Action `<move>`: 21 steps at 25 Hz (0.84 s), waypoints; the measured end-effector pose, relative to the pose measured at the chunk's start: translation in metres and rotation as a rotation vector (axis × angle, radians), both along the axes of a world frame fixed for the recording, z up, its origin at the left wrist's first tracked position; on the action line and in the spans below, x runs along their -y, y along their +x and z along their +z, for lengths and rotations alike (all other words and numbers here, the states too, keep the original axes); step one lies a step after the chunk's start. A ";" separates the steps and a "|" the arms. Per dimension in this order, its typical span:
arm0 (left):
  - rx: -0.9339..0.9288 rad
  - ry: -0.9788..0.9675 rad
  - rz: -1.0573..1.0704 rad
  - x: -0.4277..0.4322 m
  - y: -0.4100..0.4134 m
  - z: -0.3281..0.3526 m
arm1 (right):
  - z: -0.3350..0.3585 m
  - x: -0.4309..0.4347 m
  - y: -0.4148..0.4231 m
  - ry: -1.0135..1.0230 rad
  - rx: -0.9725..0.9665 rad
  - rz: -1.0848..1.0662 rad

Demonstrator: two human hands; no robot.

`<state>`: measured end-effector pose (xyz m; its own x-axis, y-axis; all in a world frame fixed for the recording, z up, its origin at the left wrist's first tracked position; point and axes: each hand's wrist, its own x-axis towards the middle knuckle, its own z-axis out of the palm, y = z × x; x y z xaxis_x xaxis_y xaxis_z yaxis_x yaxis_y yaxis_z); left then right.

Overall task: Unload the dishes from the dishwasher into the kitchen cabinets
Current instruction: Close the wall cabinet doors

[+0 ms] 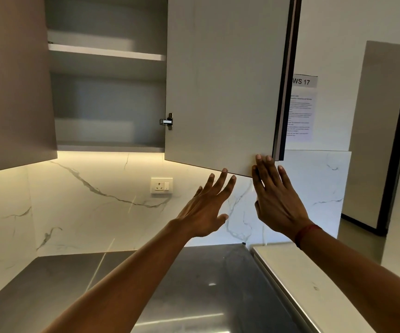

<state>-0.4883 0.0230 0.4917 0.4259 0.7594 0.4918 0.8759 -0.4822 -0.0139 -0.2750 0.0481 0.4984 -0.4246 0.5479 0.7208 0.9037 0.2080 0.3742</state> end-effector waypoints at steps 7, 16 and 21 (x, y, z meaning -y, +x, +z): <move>0.023 -0.016 -0.035 -0.005 0.014 0.000 | -0.007 -0.009 0.017 -0.103 -0.013 -0.068; 0.148 -0.074 -0.184 0.001 0.078 -0.046 | -0.052 0.044 0.050 -0.201 -0.215 -0.030; 0.158 -0.344 -0.335 0.028 0.156 -0.132 | -0.158 0.107 0.101 -0.399 -0.474 -0.047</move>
<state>-0.3320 -0.0050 0.3601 0.6149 0.7230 0.3149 0.6507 -0.6908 0.3154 -0.1735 -0.0585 0.3406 -0.0776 0.8245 0.5606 0.9641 0.2052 -0.1683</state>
